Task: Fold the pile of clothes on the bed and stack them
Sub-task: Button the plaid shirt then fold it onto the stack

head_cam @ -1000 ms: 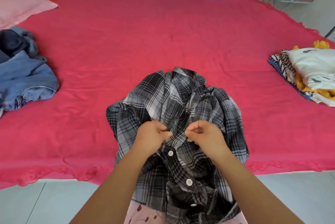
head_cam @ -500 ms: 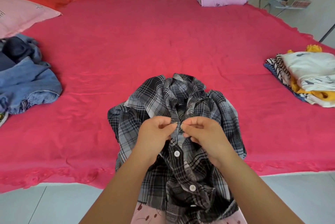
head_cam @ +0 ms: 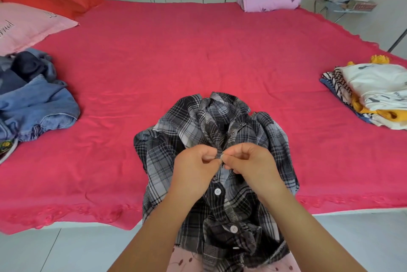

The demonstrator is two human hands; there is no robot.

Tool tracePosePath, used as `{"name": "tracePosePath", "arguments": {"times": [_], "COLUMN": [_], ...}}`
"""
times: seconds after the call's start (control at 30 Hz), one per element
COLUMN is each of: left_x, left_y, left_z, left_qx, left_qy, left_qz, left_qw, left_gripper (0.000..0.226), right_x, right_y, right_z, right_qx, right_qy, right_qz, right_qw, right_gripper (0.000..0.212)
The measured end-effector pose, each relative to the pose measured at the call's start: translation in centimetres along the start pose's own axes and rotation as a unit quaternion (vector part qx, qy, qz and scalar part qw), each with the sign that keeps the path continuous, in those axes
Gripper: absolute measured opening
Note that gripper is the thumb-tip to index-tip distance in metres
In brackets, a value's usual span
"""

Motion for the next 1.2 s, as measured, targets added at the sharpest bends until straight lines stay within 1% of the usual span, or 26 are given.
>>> {"name": "tracePosePath", "arguments": {"times": [0.07,0.1,0.13,0.2,0.27,0.3,0.37,0.43,0.5,0.6,0.67,0.77,0.8,0.87,0.9,0.93,1.0,1.07,1.2], "left_x": [0.2,0.4,0.6,0.9,0.9,0.9,0.9,0.9,0.9,1.1,1.2,1.2,1.1,1.0,0.9,0.9,1.0,1.0,1.5], "left_y": [0.2,0.3,0.4,0.7,0.8,0.7,0.7,0.9,1.0,1.2,1.2,0.9,0.9,0.9,1.0,1.1,1.4,1.6,1.6], "left_z": [0.2,0.3,0.3,0.6,0.8,0.8,0.8,0.7,0.7,0.6,0.5,0.3,0.3,0.4,0.5,0.5,0.7,0.8,0.7], "left_qx": [0.004,0.009,0.016,0.045,0.072,0.077,0.078,0.074,0.070,0.077,0.075,0.054,0.047,0.035,0.026,0.016,0.002,0.000,0.008], "left_qy": [-0.020,-0.041,-0.066,-0.111,-0.128,-0.129,-0.123,-0.115,-0.113,-0.120,-0.112,-0.066,-0.049,-0.013,0.008,0.028,0.051,0.059,0.080], "left_qz": [0.048,0.102,0.171,0.291,0.347,0.353,0.334,0.318,0.317,0.312,0.258,0.103,0.063,0.002,-0.030,-0.060,-0.093,-0.102,-0.122], "left_qw": [0.999,0.994,0.983,0.949,0.926,0.923,0.931,0.938,0.939,0.939,0.957,0.991,0.996,0.999,0.999,0.998,0.994,0.993,0.989], "left_gripper": [0.014,0.014,0.014,0.012,0.017,0.020,0.022,0.015,0.010,0.009,0.009,0.013,0.014,0.012,0.009,0.008,0.007,0.006,0.005], "right_x": [-0.1,-0.1,-0.2,-0.3,-0.4,-0.4,-0.3,-0.2,-0.3,-0.7,-1.1,-1.5,-1.6,-1.8,-1.9,-2.0,-2.3,-2.6,-3.1], "right_y": [0.0,-0.1,-0.1,-0.2,-0.3,-0.3,-0.2,-0.1,-0.1,-0.1,0.0,0.5,0.7,1.0,1.2,1.3,1.4,1.2,1.2], "right_z": [0.0,0.1,0.1,0.1,0.1,0.2,0.2,0.3,0.3,0.3,0.2,0.1,0.1,0.1,0.1,0.1,0.2,0.2,0.0], "right_qx": [-0.010,-0.014,-0.016,-0.012,0.005,0.017,0.037,0.052,0.059,0.058,0.053,0.043,0.036,0.035,0.039,0.043,0.036,0.022,0.015], "right_qy": [-0.009,-0.012,-0.015,-0.014,-0.004,0.003,0.016,0.025,0.035,0.064,0.084,0.104,0.108,0.113,0.111,0.110,0.111,0.118,0.141], "right_qz": [0.045,0.059,0.065,0.061,0.036,0.019,-0.006,-0.032,-0.057,-0.082,-0.083,-0.097,-0.106,-0.132,-0.140,-0.144,-0.144,-0.150,-0.199], "right_qw": [0.999,0.998,0.998,0.998,0.999,1.000,0.999,0.998,0.996,0.993,0.992,0.989,0.988,0.984,0.983,0.983,0.983,0.981,0.970], "right_gripper": [0.012,0.012,0.012,0.012,0.012,0.011,0.010,0.011,0.013,0.016,0.018,0.018,0.017,0.007,0.006,0.013,0.018,0.015,0.018]}}
Point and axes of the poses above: each hand's wrist, its own z-axis away from the middle knuckle, its own y-axis out of the palm, x = y × z, the point moved 3 cm from there along -z, towards the middle knuckle, and after that the axes turned 11 degrees about x, right-handed, at the moved point
